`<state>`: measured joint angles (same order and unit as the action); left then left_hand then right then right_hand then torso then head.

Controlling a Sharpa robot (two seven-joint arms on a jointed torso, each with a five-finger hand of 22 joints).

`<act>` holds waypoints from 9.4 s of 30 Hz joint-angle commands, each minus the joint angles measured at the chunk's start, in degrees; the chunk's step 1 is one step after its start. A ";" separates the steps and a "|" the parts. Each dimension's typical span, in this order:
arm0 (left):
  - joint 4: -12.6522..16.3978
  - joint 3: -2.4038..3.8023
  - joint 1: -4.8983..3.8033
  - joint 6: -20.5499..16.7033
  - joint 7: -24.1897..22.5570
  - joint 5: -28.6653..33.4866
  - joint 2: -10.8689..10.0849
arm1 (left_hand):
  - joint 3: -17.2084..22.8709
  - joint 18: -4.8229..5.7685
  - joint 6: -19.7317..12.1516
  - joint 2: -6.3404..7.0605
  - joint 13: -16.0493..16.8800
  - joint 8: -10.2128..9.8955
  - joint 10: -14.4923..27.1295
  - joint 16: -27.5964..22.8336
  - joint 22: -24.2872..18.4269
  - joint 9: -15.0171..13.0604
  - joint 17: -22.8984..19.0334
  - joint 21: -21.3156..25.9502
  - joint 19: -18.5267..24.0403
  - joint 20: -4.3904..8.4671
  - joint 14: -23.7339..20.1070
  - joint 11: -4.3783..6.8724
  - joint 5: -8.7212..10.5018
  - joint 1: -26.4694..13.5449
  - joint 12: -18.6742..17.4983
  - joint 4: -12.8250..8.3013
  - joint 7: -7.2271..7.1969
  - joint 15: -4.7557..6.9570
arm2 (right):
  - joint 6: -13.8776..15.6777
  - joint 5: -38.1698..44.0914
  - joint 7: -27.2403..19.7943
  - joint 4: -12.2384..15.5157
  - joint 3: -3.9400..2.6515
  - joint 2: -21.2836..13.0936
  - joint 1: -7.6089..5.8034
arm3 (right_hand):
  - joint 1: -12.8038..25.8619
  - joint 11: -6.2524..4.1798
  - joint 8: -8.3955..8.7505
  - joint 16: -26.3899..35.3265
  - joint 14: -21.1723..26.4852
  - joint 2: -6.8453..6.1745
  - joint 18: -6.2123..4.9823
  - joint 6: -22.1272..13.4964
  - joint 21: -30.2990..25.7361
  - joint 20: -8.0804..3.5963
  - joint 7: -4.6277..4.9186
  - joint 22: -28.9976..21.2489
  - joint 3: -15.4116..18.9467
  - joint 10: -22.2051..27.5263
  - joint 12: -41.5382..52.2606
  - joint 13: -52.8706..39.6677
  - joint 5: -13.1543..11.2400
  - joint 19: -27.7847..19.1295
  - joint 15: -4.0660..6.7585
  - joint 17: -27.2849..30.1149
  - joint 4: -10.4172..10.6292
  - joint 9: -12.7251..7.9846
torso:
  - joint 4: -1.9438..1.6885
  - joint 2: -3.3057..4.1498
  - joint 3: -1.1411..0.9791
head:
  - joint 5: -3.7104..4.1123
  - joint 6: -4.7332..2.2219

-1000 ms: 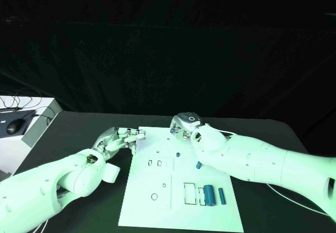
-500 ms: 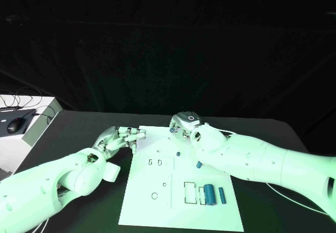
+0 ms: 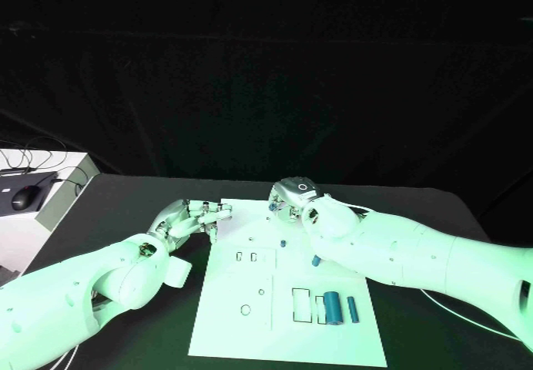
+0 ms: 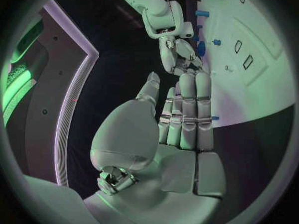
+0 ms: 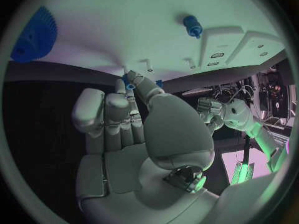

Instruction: Assemble the parts on the task board

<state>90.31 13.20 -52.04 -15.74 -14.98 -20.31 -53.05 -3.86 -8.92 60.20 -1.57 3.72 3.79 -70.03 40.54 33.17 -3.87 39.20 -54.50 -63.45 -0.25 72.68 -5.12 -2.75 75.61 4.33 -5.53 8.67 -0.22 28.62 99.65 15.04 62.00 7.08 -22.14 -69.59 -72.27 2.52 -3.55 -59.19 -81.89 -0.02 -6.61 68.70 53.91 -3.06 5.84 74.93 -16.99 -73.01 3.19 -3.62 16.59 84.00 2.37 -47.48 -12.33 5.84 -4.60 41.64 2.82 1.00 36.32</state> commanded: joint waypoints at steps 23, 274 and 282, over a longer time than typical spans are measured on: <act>-0.04 0.04 -0.01 0.10 -0.30 -0.13 0.12 | -0.06 -1.85 -0.64 -0.22 -0.05 0.20 0.83 -0.13 0.13 -0.02 -0.11 0.44 0.02 -0.35 0.18 -0.09 -0.07 -0.06 -0.22 -0.31 0.24 -0.37 | 1.24 -1.32 -1.22 -2.00 0.00 1.03 0.15 | 1.18 1.95 -0.02 5.75 0.23 -6.17 -1.71 -5.61 -11.96 0.96 0.79 4.37 -0.58 5.45 0.31 -0.04 -4.48 3.20 -1.15 4.06 4.08 -0.59 | -0.22 0.28 0.03 | 0.03 0.07; -1.53 0.04 0.39 -0.36 -1.30 0.00 0.10 | 0.14 -1.83 -0.72 -0.32 -0.03 0.26 1.72 -0.10 0.50 -0.03 -0.61 1.23 -0.09 -0.42 -0.03 -0.21 -0.08 -0.05 -0.05 -0.77 0.07 -0.45 | 0.81 -2.42 0.60 8.26 0.31 -3.18 1.57 | 2.13 -1.02 -0.17 -11.15 -1.38 -4.63 2.12 -8.89 12.33 -0.54 1.79 9.49 8.39 6.58 53.72 -58.41 6.10 3.54 0.58 -16.43 7.16 -1.88 | 0.87 -0.35 -0.72 | -1.04 1.42; -1.59 0.04 0.39 -0.38 -1.29 0.00 0.05 | 0.08 -1.84 -0.76 -0.30 -0.03 0.26 1.77 -0.08 0.61 -0.03 -0.67 1.31 -0.11 -0.43 -0.04 -0.22 -0.08 -0.06 -0.04 -0.75 0.08 -0.46 | 0.23 -2.77 0.37 8.37 0.31 -3.23 1.59 | 2.17 -1.02 -0.16 -11.09 -1.38 -4.87 2.11 -8.92 12.23 -0.56 1.73 9.47 8.62 6.57 53.68 -58.46 5.77 3.53 0.61 -16.44 7.44 -1.88 | 0.89 -0.33 -0.72 | -0.96 1.33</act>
<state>88.66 13.20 -51.65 -16.32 -15.75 -20.28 -53.02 -3.70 -8.93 59.50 -1.57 3.72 3.79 -68.61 40.31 33.75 -3.87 38.58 -53.39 -63.26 -0.45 72.68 -5.32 -2.75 75.61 4.33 -6.01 8.75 -0.22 29.45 97.01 16.02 70.41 7.42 -25.40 -68.01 -70.04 1.80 -3.53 -70.50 -83.22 -4.32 -4.83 59.77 66.21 -3.16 7.56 74.90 -8.46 -66.37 57.13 -62.03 22.74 83.90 2.46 -63.84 -5.21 3.92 -3.70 41.30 2.09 -0.03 37.73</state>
